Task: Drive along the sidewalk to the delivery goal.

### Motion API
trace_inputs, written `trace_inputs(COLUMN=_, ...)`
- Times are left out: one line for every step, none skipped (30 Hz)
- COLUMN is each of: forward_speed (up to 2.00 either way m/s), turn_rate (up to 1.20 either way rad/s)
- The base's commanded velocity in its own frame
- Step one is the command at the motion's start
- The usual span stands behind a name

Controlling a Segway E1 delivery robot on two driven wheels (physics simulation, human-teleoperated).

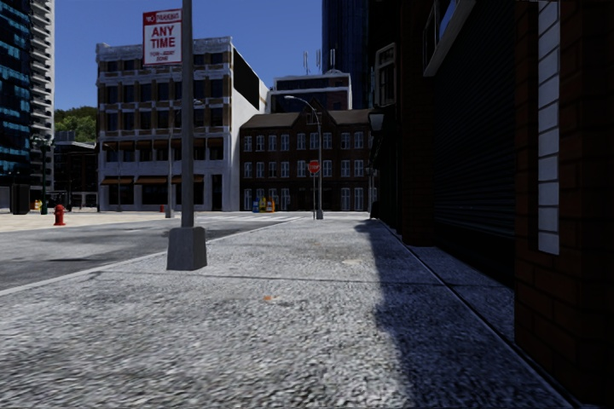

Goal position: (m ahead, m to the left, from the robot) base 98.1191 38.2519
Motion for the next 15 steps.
trace_inputs(forward_speed=2.0, turn_rate=0.0)
trace_inputs(forward_speed=2.0, turn_rate=0.0)
trace_inputs(forward_speed=2.0, turn_rate=0.0)
trace_inputs(forward_speed=2.0, turn_rate=0.0)
trace_inputs(forward_speed=2.0, turn_rate=0.0)
trace_inputs(forward_speed=2.0, turn_rate=0.0)
trace_inputs(forward_speed=2.0, turn_rate=0.0)
trace_inputs(forward_speed=2.0, turn_rate=0.0)
trace_inputs(forward_speed=2.0, turn_rate=0.0)
trace_inputs(forward_speed=2.0, turn_rate=0.0)
trace_inputs(forward_speed=2.0, turn_rate=0.0)
trace_inputs(forward_speed=2.0, turn_rate=-0.12)
trace_inputs(forward_speed=2.0, turn_rate=-0.21)
trace_inputs(forward_speed=2.0, turn_rate=-0.21)
trace_inputs(forward_speed=2.0, turn_rate=-0.24)
